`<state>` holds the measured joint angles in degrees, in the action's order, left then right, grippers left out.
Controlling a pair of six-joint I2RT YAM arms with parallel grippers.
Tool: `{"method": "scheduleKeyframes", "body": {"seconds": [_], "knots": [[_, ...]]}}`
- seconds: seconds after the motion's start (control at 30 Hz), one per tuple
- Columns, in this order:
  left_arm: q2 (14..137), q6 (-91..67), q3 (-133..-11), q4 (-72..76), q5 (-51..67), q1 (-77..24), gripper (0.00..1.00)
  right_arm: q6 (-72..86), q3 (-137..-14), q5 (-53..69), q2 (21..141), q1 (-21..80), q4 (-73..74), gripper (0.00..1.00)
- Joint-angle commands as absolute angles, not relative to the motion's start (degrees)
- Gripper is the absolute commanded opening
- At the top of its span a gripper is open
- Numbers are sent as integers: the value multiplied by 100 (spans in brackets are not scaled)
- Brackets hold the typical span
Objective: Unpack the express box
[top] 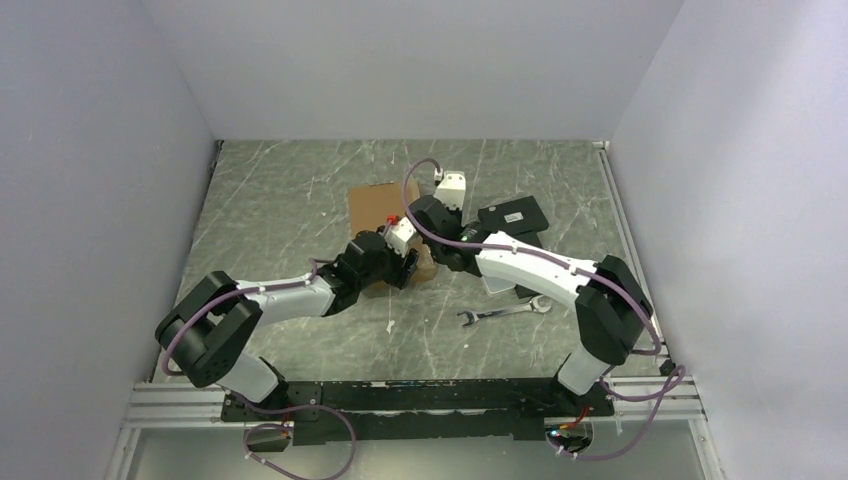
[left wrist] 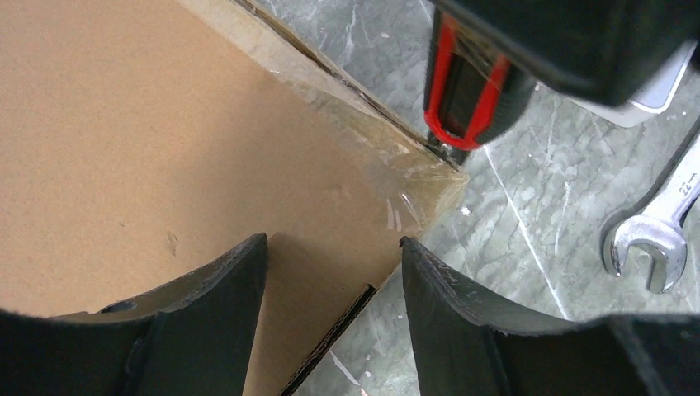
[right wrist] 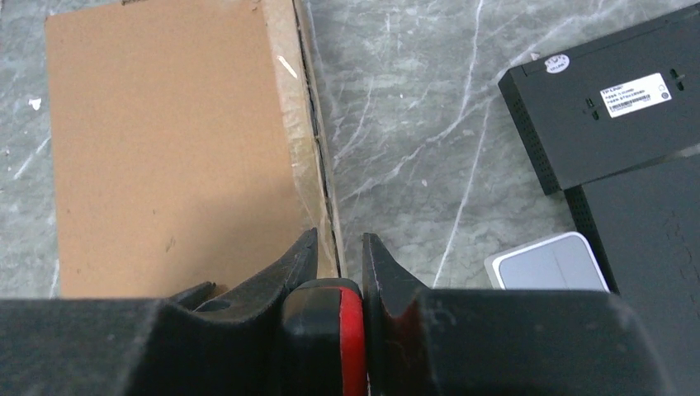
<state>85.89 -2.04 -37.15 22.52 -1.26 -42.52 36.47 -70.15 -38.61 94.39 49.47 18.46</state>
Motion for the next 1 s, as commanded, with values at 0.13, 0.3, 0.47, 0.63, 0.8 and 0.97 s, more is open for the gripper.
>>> {"method": "scheduleKeyframes", "body": {"seconds": [0.13, 0.3, 0.47, 0.63, 0.8, 0.97], "knots": [[8728, -448, -3814, 1927, -656, -4165, 62, 3872, -6514, -4272, 8845, 5319, 1650, 0], [8728, -489, -3827, 1925, -589, -4164, 62, 3682, -5987, -4694, 8644, 5616, 932, 0], [8721, -500, -3830, 1925, -587, -4164, 61, 3466, -5675, -4987, 8575, 5804, 296, 0], [8701, -516, -3832, 1916, -580, -4166, 61, 3616, -5439, -5316, 8450, 5953, 141, 0], [8680, -536, -3825, 1921, -534, -4162, 61, 3723, -5533, -5401, 8478, 5960, 303, 0], [8501, -662, -3817, 1780, -709, -4192, 69, 3880, -6279, -5696, 8636, 5955, 1078, 0]]}}
